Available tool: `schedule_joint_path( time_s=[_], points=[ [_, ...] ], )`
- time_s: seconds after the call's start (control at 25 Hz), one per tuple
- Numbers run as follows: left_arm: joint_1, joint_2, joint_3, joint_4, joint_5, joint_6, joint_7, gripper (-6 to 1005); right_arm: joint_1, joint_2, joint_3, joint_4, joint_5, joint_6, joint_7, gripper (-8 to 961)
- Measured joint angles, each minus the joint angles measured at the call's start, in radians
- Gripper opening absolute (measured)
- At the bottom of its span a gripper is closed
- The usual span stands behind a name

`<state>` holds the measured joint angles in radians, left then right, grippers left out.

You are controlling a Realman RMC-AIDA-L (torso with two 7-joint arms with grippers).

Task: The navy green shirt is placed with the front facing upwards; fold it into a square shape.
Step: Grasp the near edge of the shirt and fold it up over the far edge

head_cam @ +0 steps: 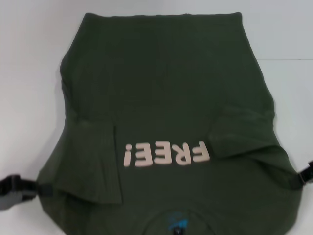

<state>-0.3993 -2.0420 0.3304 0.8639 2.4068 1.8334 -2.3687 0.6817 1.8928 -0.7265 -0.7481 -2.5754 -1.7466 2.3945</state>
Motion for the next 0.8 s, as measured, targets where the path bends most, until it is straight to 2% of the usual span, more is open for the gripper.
schedule_joint_path(
  time_s=[0.16,0.32,0.52,0.64,0.8],
  points=[
    [0.028,-0.004,0.006,0.027,0.042,0.088,0.018,15,-0.022,-0.005,-0.008,-0.005,-0.021,-0.049,-0.016,33],
    [0.029,-0.003,0.001,0.023,0.051,0.095,0.022,16,-0.037,-0.004,0.019,-0.005,-0.02,-0.032,-0.021,33],
    [-0.05,-0.001,0.001,-0.03,0.046,-0.022,-0.035,16,-0.024,0.008,0.104,0.006,0.061,0.043,-0.022,32],
    [-0.109,-0.005,0.008,-0.062,0.045,-0.136,-0.094,15,-0.022,0.012,0.116,0.007,0.137,0.104,0.0,32],
    [-0.19,0.004,0.013,-0.111,0.048,-0.255,-0.132,15,-0.017,0.02,0.119,0.01,0.179,0.229,0.043,33]
  ],
)
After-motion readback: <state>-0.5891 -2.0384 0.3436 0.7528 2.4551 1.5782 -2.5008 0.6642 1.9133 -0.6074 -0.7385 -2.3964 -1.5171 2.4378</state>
